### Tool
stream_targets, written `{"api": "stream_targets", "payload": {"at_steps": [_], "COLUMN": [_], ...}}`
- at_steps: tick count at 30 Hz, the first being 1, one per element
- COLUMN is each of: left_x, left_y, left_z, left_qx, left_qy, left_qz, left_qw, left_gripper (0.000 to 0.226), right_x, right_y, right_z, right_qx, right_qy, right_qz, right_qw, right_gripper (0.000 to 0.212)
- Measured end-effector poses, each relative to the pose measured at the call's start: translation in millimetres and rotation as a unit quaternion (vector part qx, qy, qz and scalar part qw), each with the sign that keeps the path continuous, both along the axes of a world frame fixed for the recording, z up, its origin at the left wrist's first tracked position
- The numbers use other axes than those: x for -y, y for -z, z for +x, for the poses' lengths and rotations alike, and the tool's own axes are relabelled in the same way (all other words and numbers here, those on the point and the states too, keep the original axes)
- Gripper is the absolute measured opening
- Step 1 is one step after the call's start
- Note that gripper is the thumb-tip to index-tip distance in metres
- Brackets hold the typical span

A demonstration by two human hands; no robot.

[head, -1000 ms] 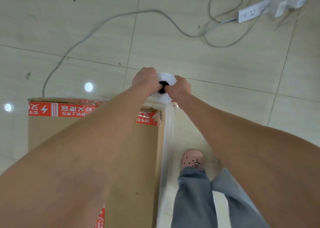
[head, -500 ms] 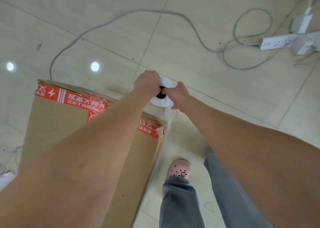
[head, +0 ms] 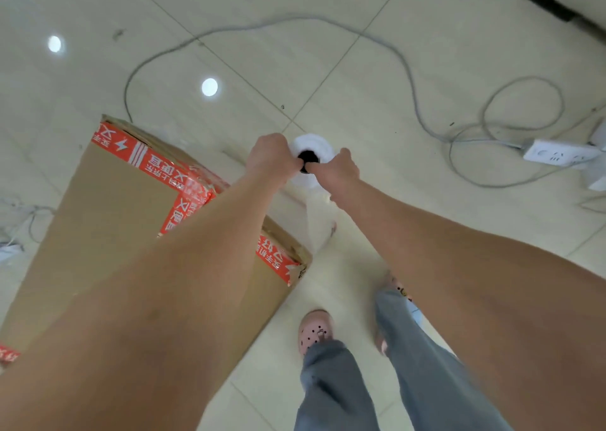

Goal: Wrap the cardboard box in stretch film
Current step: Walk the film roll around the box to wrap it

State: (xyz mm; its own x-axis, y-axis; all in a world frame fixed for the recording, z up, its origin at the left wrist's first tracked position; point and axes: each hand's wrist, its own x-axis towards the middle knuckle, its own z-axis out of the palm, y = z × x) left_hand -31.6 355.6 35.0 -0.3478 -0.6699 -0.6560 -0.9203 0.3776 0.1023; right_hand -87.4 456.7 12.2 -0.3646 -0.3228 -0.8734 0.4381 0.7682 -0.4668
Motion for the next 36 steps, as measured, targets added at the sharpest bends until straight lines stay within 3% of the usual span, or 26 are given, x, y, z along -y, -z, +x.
{"api": "stream_targets", "payload": {"at_steps": [2, 7, 11, 15, 18, 21, 24, 27, 30, 33, 36], "left_x": [-0.5, 5.8, 19.5, 33.9, 46.6, 58.5, 77.7, 97.5, 108.4, 115.3, 121.0], "left_y": [-2.7, -1.3, 3.4, 10.9, 13.2, 11.1, 6.5, 4.4, 3.1, 3.3, 7.5], "left_z": [-4.6, -3.1, -14.6, -24.0, -17.9, -13.1, -6.0, 8.9, 23.3, 29.5, 28.8], "left_qx": [0.014, 0.052, 0.046, 0.052, 0.044, 0.027, 0.032, 0.034, 0.050, 0.073, 0.065], "left_qy": [-0.010, 0.024, 0.114, 0.166, 0.137, 0.098, 0.047, -0.047, -0.059, -0.018, 0.029], "left_qz": [0.019, 0.034, 0.035, 0.029, 0.010, 0.006, 0.009, 0.020, 0.034, 0.030, 0.018], "left_qw": [1.000, 0.998, 0.992, 0.984, 0.990, 0.995, 0.998, 0.998, 0.996, 0.997, 0.997], "left_gripper": [0.027, 0.028, 0.029, 0.012, 0.004, 0.017, 0.020, 0.024, 0.032, 0.031, 0.027], "right_x": [2.4, 9.1, 22.6, 40.0, 52.3, 70.5, 91.6, 105.9, 110.1, 115.6, 124.2], "right_y": [0.4, 8.6, 9.2, 11.4, 8.4, 4.2, -0.6, -1.5, 2.3, 7.5, 14.7], "right_z": [-3.0, -7.8, -11.5, -19.6, -25.2, -30.3, -30.5, -21.1, -4.1, 9.3, 14.6], "right_qx": [0.082, 0.078, 0.032, -0.030, -0.095, -0.146, -0.180, -0.138, 0.007, 0.091, 0.039], "right_qy": [0.034, -0.003, -0.043, -0.113, -0.198, -0.247, -0.256, -0.195, -0.145, -0.109, -0.114], "right_qz": [0.014, 0.001, 0.014, 0.034, 0.040, 0.036, 0.022, -0.018, -0.009, 0.001, 0.001], "right_qw": [0.996, 0.997, 0.998, 0.993, 0.975, 0.957, 0.949, 0.971, 0.989, 0.990, 0.993], "right_gripper": [0.067, 0.057, 0.050, 0.042, 0.032, 0.024, 0.031, 0.060, 0.080, 0.073, 0.058]}}
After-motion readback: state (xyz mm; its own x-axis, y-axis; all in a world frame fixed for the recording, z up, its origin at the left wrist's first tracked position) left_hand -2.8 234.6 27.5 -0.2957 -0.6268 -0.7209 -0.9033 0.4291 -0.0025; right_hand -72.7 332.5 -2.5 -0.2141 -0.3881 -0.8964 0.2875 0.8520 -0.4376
